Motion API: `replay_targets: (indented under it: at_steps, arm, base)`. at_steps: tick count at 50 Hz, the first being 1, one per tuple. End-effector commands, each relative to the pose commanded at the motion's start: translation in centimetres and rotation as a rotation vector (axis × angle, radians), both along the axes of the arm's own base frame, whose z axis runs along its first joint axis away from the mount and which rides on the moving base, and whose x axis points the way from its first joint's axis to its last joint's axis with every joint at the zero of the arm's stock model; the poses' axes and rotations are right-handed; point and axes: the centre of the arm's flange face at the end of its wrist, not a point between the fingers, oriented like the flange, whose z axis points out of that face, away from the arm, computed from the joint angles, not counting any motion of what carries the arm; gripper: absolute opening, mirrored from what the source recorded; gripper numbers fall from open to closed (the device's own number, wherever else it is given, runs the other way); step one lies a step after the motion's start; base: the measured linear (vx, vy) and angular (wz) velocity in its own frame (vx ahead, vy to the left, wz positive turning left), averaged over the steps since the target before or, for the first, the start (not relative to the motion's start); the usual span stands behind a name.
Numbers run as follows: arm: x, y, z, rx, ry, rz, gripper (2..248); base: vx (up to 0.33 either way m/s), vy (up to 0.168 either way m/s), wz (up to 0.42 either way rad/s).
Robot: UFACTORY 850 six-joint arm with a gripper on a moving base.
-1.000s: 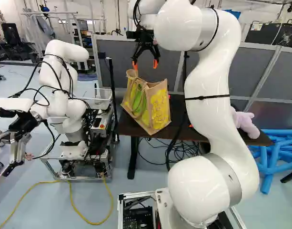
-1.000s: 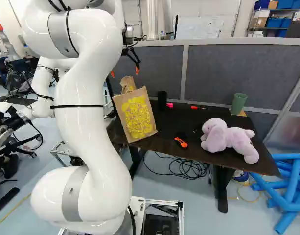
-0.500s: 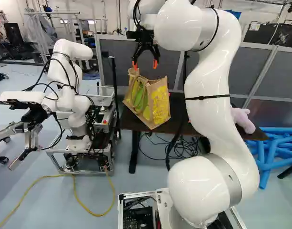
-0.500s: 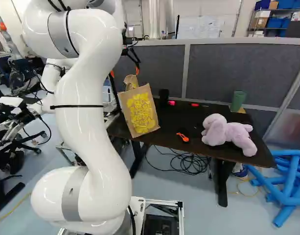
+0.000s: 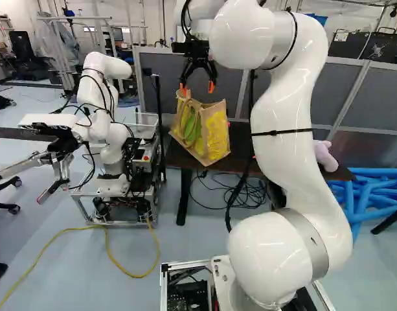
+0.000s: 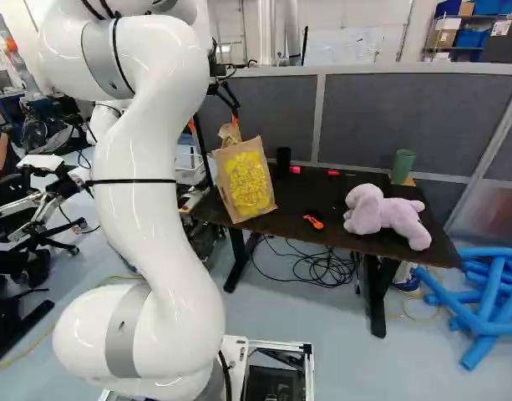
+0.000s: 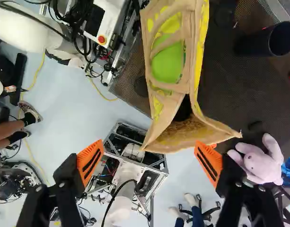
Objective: Pick up the bag on the ground and place it on the table
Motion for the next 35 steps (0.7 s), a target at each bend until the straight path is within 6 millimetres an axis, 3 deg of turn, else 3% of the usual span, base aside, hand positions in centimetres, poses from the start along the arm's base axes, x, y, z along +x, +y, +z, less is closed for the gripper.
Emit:
replay_targets:
  at_steps: [35]
  arm:
    - [0.00,0.00,0.00,0.000,0.000,0.000,247]
  base:
    - [-0.170,0.002,0.023]
